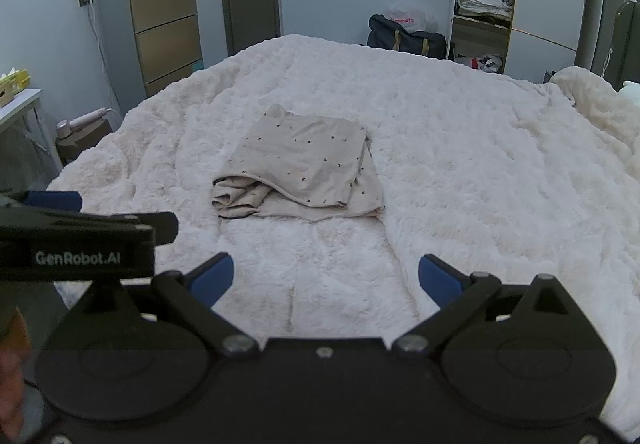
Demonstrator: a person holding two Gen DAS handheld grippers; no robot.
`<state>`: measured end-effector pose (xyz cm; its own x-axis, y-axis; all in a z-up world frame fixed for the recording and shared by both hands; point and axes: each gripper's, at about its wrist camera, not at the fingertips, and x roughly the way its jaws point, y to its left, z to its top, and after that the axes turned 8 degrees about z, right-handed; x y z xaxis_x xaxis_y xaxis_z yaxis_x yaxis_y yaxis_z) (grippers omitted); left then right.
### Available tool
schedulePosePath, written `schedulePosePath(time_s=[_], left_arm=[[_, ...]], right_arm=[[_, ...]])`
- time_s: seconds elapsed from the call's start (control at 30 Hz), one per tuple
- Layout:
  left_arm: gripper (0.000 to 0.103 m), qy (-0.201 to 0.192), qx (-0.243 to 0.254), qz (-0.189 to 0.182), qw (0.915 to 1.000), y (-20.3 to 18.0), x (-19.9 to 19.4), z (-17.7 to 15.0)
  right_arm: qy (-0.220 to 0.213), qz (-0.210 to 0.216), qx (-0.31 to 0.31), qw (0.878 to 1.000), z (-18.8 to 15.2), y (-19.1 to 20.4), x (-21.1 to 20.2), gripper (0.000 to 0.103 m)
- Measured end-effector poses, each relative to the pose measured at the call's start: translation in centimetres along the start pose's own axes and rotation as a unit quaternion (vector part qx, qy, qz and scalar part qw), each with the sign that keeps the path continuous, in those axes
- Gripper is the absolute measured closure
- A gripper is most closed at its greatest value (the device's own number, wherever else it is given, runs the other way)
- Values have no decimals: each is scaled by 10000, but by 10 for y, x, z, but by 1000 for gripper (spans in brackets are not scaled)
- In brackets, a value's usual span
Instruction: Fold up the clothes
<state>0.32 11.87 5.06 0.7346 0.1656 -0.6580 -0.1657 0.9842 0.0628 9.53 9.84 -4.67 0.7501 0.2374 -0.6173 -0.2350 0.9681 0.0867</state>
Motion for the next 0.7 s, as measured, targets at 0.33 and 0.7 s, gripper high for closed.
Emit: schedulePosePath(time_s=[0.33, 0.7], left_arm=[[0, 17, 11, -47, 10000, 0, -1, 0], [0, 20, 9, -69, 10000, 0, -1, 2]], right_arm=[[14, 49, -68, 10000, 1, 2, -2, 3], [-3, 59, -78, 10000, 1, 3, -3, 3]])
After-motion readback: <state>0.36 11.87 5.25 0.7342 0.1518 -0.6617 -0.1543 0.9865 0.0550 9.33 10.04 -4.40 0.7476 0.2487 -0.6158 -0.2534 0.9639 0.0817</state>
